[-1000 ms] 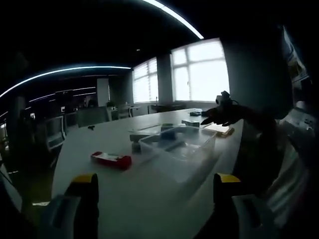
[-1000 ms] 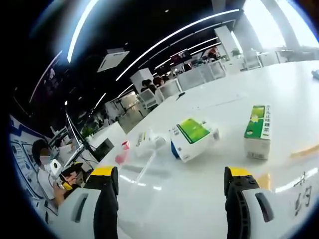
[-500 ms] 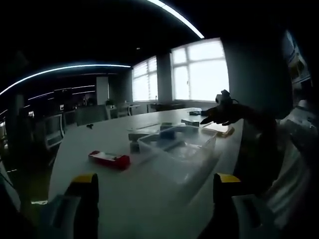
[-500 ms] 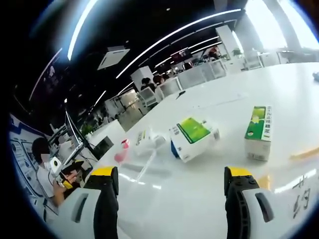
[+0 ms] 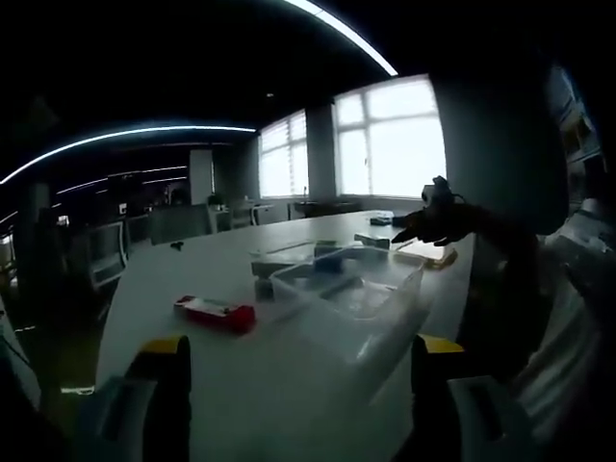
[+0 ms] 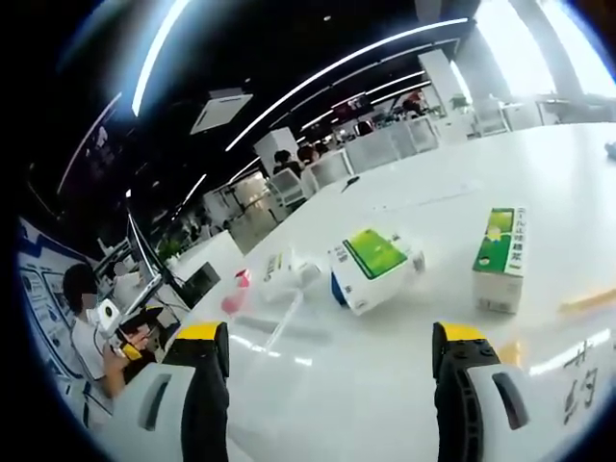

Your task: Arrange the small medicine boxes into an aligned row inside the storage area until every box is upright, visible, and separated from the surrounding clutter.

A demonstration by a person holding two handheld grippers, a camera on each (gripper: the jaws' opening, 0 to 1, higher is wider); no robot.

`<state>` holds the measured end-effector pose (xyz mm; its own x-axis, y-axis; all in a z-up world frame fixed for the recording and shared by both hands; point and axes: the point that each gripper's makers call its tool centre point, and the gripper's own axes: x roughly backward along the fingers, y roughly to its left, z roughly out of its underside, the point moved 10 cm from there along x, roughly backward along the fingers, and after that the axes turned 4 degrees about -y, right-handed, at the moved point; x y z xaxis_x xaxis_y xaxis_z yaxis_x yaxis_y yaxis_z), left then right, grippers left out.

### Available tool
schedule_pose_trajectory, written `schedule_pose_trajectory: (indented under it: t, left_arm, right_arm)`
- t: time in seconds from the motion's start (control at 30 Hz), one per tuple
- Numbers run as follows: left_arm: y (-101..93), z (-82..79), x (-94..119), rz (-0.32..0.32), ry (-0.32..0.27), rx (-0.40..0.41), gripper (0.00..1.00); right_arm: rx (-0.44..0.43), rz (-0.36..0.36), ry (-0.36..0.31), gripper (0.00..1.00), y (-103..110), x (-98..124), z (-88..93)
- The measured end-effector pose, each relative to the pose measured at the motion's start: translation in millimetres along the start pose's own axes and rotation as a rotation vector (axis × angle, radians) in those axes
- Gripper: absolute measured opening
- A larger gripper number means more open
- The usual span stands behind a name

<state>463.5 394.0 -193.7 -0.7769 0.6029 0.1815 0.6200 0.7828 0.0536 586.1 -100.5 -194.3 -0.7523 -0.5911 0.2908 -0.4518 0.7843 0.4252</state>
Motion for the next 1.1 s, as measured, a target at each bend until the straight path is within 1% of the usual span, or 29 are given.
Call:
schedule_pose_trajectory:
  t: [0.17,0.3,0.47,0.8,1.1]
  left_arm:
    - [0.8,1.4,-6,0.002,0.009,0.006,0.95]
    - [0.4,2.9,-7,-0.001,0.013,0.003,0.95]
    - [0.8,7.1,-9,-0.009,0.018,0.018,0.95]
    - [4.9,7.3,-16,-0.022,0.008,0.035,0.95]
    - [8.3,7.7,-23,-0.041,0.022,0.031,0.96]
  right_arm:
    - [-0.004,0.001,0.000,0.85,-1,0,0.4]
    - [-0.004,-0.001,0.000,0.85,0,-1,0.6]
    - [-0.004,-0.010,-0.004,0.85,1,-1,0.6]
    - [-0.001,0.002,-0.002,0.85,-1,1,0.5]
    - [0.010,0.003,0.008,0.85,-2,2,-0.5]
